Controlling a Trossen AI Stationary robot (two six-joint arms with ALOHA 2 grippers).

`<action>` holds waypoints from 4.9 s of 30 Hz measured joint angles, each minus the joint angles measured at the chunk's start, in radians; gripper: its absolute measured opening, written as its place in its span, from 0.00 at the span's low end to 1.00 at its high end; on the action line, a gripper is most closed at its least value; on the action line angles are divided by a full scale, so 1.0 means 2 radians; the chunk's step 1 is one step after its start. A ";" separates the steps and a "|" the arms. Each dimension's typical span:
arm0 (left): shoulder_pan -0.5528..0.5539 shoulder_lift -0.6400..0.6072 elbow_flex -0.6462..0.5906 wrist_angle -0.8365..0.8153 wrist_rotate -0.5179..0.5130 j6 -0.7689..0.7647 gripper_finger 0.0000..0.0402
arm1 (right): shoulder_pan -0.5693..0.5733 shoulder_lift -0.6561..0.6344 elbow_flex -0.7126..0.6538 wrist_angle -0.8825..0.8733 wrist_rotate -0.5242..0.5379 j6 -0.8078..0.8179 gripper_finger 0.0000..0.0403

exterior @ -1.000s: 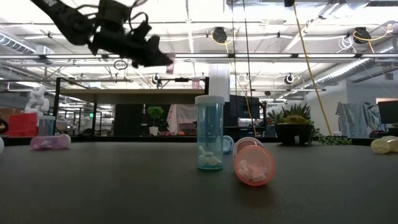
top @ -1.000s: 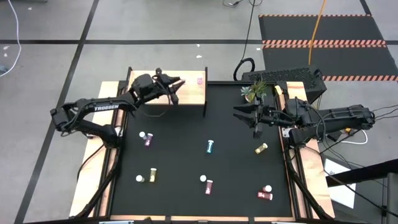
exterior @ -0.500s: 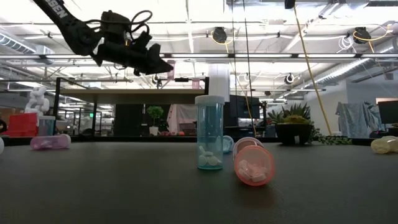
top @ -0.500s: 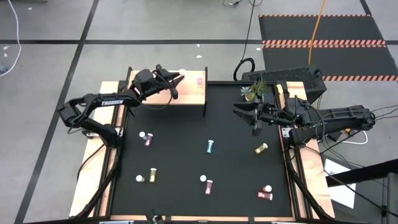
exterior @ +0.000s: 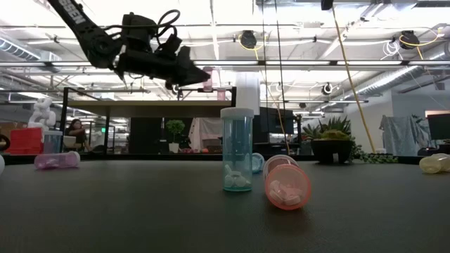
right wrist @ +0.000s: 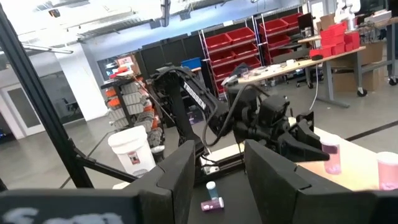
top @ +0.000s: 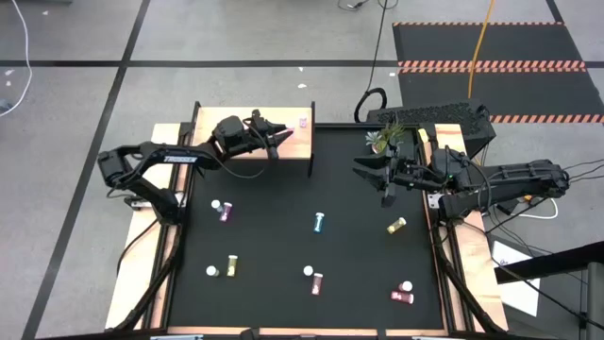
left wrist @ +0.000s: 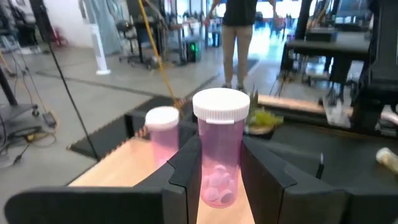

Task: Pick and place medicine bottles onto shelf by color
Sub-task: Put the right pink pill bottle on the shelf aligned with the other pink pill bottle, then put the top right blue pill bottle on the shelf

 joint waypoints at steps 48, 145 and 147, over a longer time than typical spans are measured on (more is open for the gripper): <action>-0.027 0.037 0.027 -0.001 -0.039 0.013 0.68 | 0.000 0.030 0.000 -0.022 0.009 0.026 0.46; -0.305 0.322 0.418 -0.608 -0.170 -0.543 0.39 | 0.039 -0.081 0.000 -0.409 0.008 0.377 0.43; -0.306 0.326 0.418 -0.608 -0.162 -0.541 0.38 | 0.042 -0.082 0.000 -0.409 0.008 0.378 0.43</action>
